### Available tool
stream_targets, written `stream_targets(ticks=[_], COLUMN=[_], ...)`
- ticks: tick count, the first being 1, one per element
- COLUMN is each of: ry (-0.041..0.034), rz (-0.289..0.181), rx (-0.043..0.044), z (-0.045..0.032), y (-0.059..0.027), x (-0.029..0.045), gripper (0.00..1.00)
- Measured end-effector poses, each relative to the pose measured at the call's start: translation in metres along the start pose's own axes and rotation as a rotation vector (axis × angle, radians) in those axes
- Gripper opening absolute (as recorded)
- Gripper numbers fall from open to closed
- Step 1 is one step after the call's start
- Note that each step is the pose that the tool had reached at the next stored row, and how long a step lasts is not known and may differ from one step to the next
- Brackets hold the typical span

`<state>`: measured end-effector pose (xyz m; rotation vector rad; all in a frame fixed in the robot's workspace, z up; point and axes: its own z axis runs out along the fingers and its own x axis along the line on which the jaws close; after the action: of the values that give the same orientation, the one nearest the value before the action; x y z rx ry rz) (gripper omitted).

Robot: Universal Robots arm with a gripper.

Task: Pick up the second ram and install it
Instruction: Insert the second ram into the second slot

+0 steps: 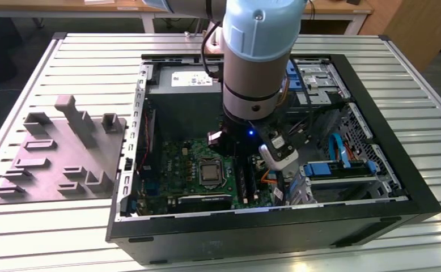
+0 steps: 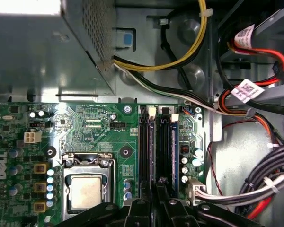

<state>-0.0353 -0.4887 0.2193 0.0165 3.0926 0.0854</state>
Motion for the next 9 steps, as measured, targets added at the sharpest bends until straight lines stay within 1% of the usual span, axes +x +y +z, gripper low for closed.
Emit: stream_targets(ticks=[5,9], ry=[0.0,0.0], rz=[0.0,0.0], rx=[0.0004,0.0006], z=[-0.0145,-0.0244], y=[0.0008,0.0013], x=[-0.0007,-0.0012], gripper=[0.19,0.19])
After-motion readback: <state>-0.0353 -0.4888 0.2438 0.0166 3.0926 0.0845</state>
